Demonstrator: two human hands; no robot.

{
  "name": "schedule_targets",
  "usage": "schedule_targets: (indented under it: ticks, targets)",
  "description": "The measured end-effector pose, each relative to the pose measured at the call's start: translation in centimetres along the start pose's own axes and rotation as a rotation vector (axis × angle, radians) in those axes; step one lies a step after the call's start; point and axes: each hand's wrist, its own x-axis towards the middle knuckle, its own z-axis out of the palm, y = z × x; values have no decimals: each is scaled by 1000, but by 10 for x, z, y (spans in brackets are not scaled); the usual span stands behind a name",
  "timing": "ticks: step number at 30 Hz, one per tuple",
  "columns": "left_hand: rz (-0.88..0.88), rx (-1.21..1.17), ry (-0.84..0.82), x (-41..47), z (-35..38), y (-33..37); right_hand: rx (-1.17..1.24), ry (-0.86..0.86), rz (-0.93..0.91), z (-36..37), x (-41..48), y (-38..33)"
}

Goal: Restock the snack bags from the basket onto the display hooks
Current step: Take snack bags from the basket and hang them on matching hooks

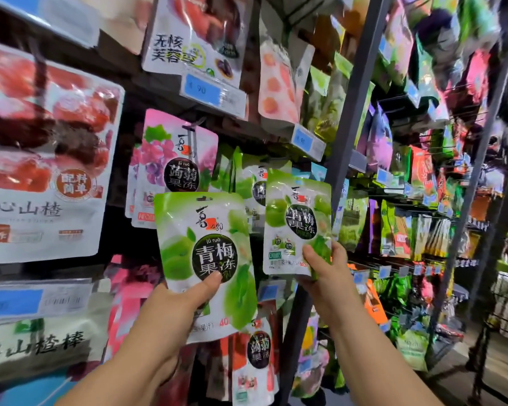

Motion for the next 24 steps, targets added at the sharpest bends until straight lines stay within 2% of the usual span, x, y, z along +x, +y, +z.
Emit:
schedule_targets:
  ticks: [12, 21, 24]
  targets:
    - [47, -32, -5, 24, -4, 17, 70, -29, -34, 30, 54, -3]
    - [89, 74, 93, 30, 5, 28, 101, -50, -78, 30, 64, 0]
    - [50, 141, 108, 32, 5, 29, 100, -47, -76, 29, 69, -2]
